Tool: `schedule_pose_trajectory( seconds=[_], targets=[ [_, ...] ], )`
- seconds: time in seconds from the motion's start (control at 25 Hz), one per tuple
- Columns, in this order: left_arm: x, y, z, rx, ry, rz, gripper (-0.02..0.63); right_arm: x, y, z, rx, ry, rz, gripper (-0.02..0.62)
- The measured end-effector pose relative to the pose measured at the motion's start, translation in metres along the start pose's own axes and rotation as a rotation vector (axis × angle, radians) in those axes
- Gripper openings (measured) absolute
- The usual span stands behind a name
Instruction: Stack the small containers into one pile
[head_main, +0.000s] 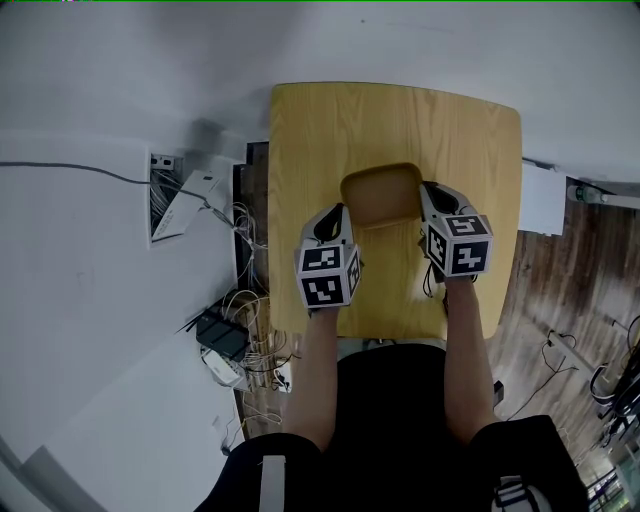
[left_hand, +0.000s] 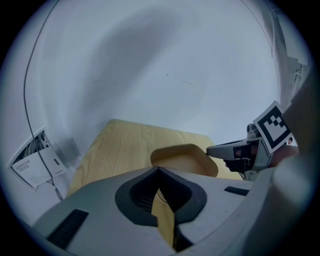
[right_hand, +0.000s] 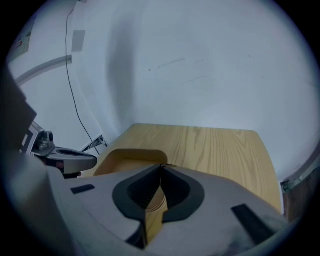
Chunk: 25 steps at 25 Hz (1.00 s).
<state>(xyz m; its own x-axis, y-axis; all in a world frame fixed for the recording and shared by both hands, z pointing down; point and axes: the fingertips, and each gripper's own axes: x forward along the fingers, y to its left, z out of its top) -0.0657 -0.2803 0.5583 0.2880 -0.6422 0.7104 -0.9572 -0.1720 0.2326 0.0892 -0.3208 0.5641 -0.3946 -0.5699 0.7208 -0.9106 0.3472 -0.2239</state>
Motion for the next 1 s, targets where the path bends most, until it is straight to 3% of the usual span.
schedule_pose_trajectory(
  seconds=[0.24,0.44,1.0],
  targets=[
    [0.001,0.001,-0.02,-0.012,0.033,0.007,0.003,0.002,0.002,-0.02,-0.002,0.048,0.001,0.008],
    [-0.005,0.002,-0.024,-0.034,0.01,0.001,0.003,-0.003,0.004,-0.021,-0.015,0.029,-0.01,0.008],
    [-0.065,-0.01,0.021,0.002,-0.188,-0.073,0.003,-0.07,0.043,0.017,-0.019,-0.194,0.012,0.006]
  ],
)
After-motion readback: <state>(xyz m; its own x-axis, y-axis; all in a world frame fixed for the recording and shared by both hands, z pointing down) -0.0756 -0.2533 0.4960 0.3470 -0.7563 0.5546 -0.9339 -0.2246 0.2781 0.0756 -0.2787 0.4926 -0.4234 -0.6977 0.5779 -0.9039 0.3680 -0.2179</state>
